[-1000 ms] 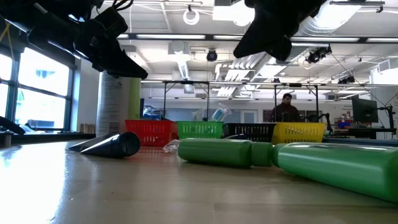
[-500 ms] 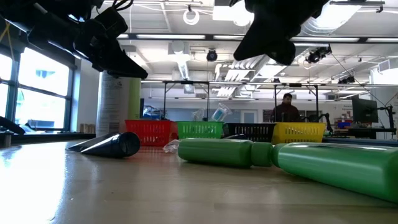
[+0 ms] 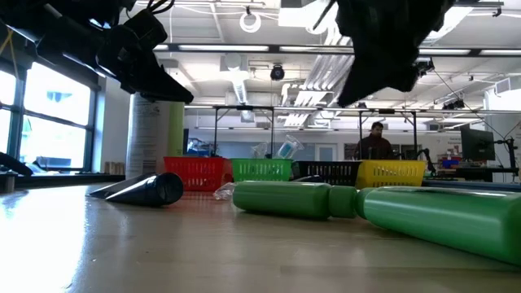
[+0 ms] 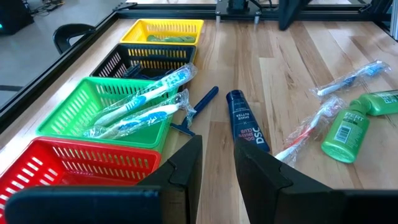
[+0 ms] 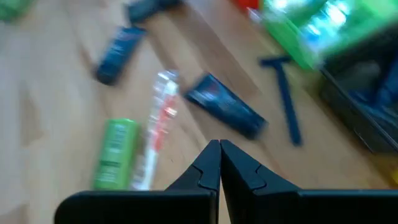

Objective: Pick & Place Travel size toiletries
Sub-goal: Put the blue razor into the black bin

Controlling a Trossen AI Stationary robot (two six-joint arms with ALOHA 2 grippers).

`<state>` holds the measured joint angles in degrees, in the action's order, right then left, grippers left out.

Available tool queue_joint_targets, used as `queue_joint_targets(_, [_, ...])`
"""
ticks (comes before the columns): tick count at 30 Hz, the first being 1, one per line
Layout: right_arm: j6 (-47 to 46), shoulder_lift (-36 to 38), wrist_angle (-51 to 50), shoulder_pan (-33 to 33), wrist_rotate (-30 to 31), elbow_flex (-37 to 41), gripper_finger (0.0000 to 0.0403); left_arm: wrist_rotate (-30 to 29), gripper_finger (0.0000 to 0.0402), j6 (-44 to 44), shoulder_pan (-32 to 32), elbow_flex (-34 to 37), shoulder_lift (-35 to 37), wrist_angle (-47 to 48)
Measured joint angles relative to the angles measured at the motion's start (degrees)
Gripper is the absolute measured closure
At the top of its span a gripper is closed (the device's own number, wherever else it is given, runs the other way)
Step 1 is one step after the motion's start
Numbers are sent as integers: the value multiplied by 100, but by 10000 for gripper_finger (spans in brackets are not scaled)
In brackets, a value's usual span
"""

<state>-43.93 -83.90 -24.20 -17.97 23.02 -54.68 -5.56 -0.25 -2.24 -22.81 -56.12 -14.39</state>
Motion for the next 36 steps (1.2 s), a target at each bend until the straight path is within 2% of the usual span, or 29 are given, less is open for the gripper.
queue_joint_targets(3, [-351, -16, -302, -3, -1, 0, 401, 0, 313, 0, 0, 0, 0, 0])
queue_joint_targets(10, [-410, -203, 73, -46, -558, -11, 401, -8, 313, 0, 0, 0, 0, 0])
queue_joint_targets(18, [-456, -381, -10, -90, -528, 13, 401, -15, 313, 0, 0, 0, 0, 0])
queue_joint_targets(23, [-604, -462, -220, -64, -362, 2, 401, -15, 313, -2, 0, 0, 0, 0])
queue_joint_targets(29, [-731, -514, -581, -66, 321, 0, 401, -13, 313, 0, 0, 0, 0, 0])
queue_joint_targets(36, [-729, -509, -718, 83, 410, 36, 401, 11, 313, 0, 0, 0, 0, 0])
